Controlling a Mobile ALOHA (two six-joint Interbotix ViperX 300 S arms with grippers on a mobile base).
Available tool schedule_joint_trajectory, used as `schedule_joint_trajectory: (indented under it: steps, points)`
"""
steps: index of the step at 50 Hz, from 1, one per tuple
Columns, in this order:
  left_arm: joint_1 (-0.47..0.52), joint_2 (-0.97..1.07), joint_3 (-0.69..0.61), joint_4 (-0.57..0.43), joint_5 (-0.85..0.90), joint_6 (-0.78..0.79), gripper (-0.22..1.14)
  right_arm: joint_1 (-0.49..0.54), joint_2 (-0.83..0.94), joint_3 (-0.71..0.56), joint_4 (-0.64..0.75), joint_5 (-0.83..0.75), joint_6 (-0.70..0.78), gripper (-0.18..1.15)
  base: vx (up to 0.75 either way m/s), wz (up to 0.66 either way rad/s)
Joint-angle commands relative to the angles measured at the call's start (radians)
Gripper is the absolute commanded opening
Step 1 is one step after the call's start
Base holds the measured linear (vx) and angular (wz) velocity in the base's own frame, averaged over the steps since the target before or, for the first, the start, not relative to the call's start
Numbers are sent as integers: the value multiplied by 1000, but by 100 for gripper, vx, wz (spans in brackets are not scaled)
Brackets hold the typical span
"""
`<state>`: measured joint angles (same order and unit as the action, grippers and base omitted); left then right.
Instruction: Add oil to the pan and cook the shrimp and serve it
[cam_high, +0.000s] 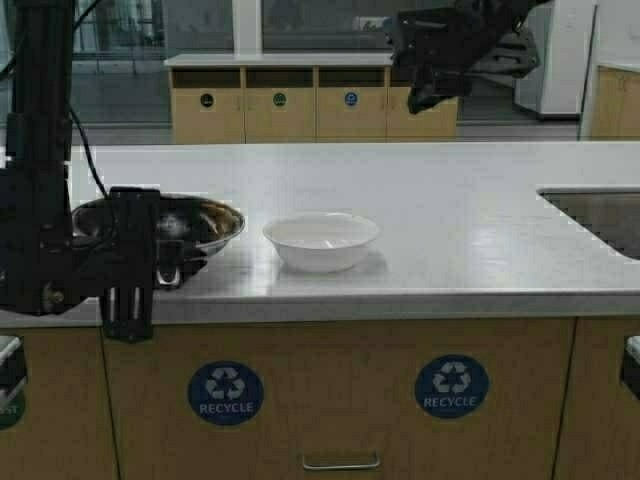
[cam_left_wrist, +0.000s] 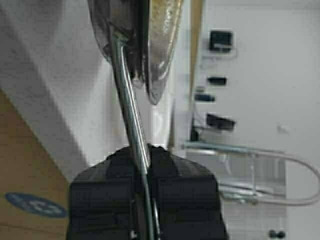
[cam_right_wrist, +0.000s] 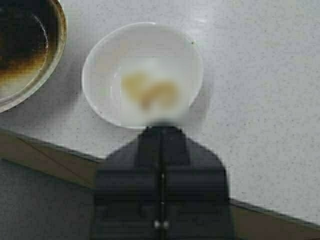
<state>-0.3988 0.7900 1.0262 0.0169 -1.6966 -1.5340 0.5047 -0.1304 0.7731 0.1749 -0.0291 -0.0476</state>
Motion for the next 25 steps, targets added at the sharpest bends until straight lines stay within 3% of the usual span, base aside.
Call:
schedule_joint_trajectory:
  steps: [1,11,25]
  points:
    - [31,2,-25,23,-38,5,4,2,-11,-15,2,-9,2,6,0,0]
    - [41,29,-74,81,-37,-2,4,2,-9,-14,2,-9,2,6,0,0]
    - [41,64,-150,83,-37,-66,4,2,-6,-15,2,-9,2,6,0,0]
